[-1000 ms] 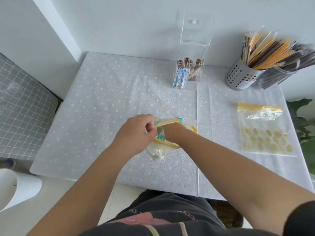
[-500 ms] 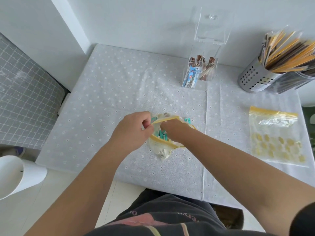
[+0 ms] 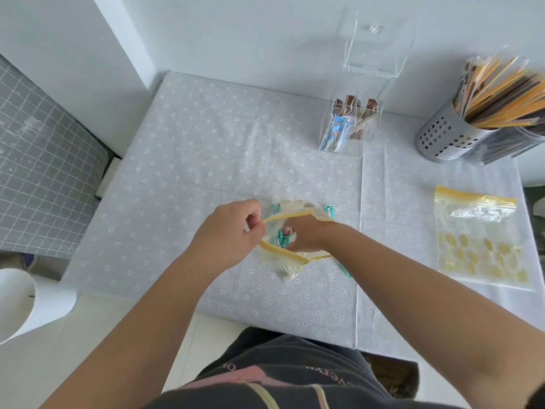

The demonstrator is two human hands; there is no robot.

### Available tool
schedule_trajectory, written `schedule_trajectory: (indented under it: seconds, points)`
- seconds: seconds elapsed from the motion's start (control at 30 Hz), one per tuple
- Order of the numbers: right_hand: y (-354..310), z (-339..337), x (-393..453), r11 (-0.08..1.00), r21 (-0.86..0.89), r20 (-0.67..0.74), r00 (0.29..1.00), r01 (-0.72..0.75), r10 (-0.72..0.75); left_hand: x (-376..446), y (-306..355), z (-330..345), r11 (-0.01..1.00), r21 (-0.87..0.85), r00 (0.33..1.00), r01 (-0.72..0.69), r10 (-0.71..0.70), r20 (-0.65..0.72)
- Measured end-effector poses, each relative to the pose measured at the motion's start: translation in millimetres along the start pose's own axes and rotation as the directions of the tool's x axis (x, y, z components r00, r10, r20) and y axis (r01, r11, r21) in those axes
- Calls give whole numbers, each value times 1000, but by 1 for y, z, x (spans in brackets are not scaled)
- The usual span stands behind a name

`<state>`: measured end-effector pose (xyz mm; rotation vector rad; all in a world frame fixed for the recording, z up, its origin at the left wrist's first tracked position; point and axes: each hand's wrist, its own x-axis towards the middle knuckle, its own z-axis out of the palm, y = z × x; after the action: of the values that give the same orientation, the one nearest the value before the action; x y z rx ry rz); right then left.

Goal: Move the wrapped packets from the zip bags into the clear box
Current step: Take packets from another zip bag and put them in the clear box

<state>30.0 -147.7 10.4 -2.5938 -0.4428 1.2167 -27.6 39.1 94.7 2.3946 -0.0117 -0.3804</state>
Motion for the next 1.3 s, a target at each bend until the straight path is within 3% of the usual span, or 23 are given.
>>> schedule_trajectory:
  seconds: [0.2, 0.27, 0.43, 0.6, 0.67, 0.8, 0.97, 1.07, 1.17, 1.3]
  points:
    - [-2, 16, 6, 960, 278, 55, 998, -36, 22, 4, -2, 4, 999, 10, 999, -32, 32, 27]
    - [-7, 16, 2, 955, 294, 48, 998, -41, 28, 4, -2, 5, 999, 14, 999, -39, 39, 36]
    - [-15, 15, -7, 978, 197, -39, 997, -65, 74, 7, 1, 4, 997, 37, 998, -62, 61, 36]
    - [-35, -6, -42, 989, -148, -273, 961, -11, -30, 8, 4, 4, 994, 84, 997, -68, 65, 31]
    - [-36, -21, -67, 993, -118, -360, 932, 5, -47, 10, 5, 3, 993, 102, 998, -61, 58, 31]
    - [-16, -76, -122, 962, 266, -544, 833, 57, 101, 15, 3, 3, 995, 87, 998, -49, 46, 39]
    - [54, -143, -125, 754, 628, -653, 656, 190, 379, 16, 4, 6, 996, 79, 998, -42, 37, 58]
    - [87, -167, -97, 665, 708, -680, 483, 238, 552, 16, 8, 7, 994, 88, 997, -57, 51, 61]
    - [102, -178, -67, 662, 714, -697, 315, 228, 644, 16, 11, 10, 992, 105, 996, -65, 59, 63]
    - [111, -171, -37, 726, 669, -742, 210, 162, 637, 15, 9, 13, 989, 123, 994, -79, 70, 79]
